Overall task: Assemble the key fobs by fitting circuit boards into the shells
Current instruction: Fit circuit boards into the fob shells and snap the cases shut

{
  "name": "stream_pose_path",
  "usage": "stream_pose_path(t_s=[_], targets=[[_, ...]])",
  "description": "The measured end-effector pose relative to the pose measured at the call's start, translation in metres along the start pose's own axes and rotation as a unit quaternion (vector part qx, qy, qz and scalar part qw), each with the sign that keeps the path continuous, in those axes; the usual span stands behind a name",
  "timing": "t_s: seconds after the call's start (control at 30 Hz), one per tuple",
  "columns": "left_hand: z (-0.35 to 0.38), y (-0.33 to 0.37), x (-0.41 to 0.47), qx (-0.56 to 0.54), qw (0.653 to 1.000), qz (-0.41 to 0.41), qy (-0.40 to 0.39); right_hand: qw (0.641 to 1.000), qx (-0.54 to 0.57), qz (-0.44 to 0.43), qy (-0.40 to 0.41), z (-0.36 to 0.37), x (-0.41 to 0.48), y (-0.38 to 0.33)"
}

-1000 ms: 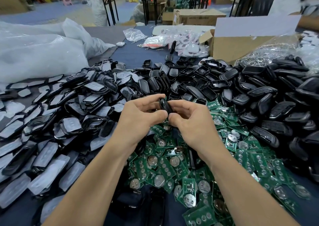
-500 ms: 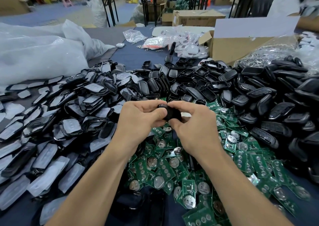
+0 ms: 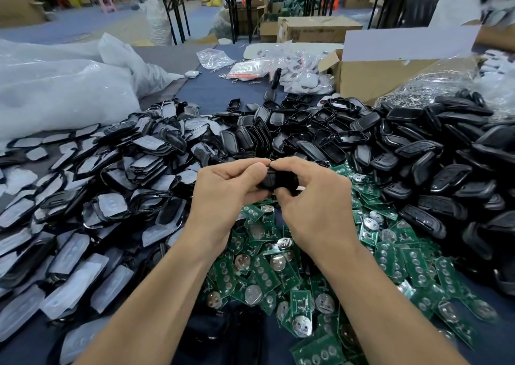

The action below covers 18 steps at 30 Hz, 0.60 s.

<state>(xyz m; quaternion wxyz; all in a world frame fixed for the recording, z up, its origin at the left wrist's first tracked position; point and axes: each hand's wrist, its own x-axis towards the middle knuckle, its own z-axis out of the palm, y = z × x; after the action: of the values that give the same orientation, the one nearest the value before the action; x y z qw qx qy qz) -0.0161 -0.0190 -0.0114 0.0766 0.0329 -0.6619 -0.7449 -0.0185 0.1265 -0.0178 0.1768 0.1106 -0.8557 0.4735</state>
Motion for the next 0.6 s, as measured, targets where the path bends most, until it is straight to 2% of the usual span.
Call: stream_pose_path(t_s=[0.13,0.3,0.47,0.6], targets=[[-0.0004,0.0005,0.0006,-0.014,0.999,-0.027,0.015,1.0,-0.009,-0.011,-0.007,0.0011,0.0,-0.0003],[-0.0063,0.0024,0.002,-0.06,0.996,-0.063,-0.008,1.0,-0.013,-0.013,-0.001,0.001,0.001,0.0014],[-0.0023,-0.0011,0.0048,0.023,0.999,-0.019,0.029,0.999,-0.024,-0.005,-0.028,0.0033,0.0001,-0.0006],[-0.004,-0.002,0.0062,0.029,0.999,-0.004,0.039,0.999,-0.02,-0.006,-0.029,0.0029,0.0006,0.0004]])
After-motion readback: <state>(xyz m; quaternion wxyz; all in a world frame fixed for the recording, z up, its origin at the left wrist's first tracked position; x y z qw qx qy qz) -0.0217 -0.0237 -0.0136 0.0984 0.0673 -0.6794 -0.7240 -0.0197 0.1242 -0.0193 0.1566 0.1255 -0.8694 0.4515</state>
